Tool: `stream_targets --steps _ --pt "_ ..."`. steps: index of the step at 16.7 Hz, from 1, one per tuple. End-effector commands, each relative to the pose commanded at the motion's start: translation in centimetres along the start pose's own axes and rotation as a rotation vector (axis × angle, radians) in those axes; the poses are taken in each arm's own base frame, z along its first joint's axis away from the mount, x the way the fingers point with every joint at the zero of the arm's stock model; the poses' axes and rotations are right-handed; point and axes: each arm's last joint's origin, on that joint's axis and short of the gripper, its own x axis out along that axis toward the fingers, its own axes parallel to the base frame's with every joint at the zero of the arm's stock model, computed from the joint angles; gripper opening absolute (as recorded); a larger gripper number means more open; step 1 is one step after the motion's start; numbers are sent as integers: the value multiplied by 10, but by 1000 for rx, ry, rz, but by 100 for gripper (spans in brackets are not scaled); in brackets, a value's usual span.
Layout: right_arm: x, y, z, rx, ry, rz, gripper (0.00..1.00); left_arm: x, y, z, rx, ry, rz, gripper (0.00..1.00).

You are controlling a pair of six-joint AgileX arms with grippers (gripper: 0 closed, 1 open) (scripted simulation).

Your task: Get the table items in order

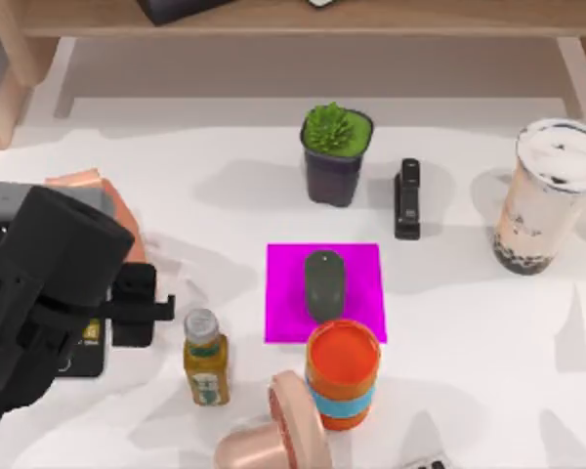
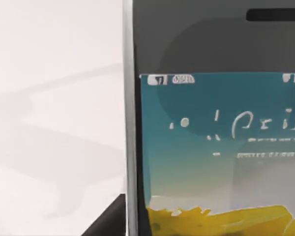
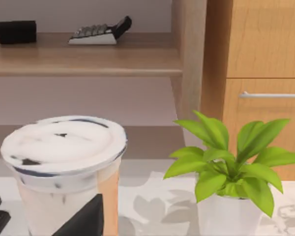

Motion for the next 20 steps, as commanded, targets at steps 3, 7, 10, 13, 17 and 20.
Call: stream_targets --steps 3,7,10,13,17,20 --pt "0 0 0 0 0 0 100 -2 -12 12 -126 -184 63 0" --pt "0 0 0 0 0 0 100 -5 -20 21 -256 -318 103 0" --pt "0 0 0 0 0 0 100 -5 -21 22 -262 -324 105 0" --pt "0 0 0 0 0 0 100 -5 -19 22 -262 -323 107 0" --pt "0 0 0 0 0 0 100 6 -18 27 -260 -331 104 0" --pt "0 0 0 0 0 0 100 23 -17 32 -257 -330 108 0"
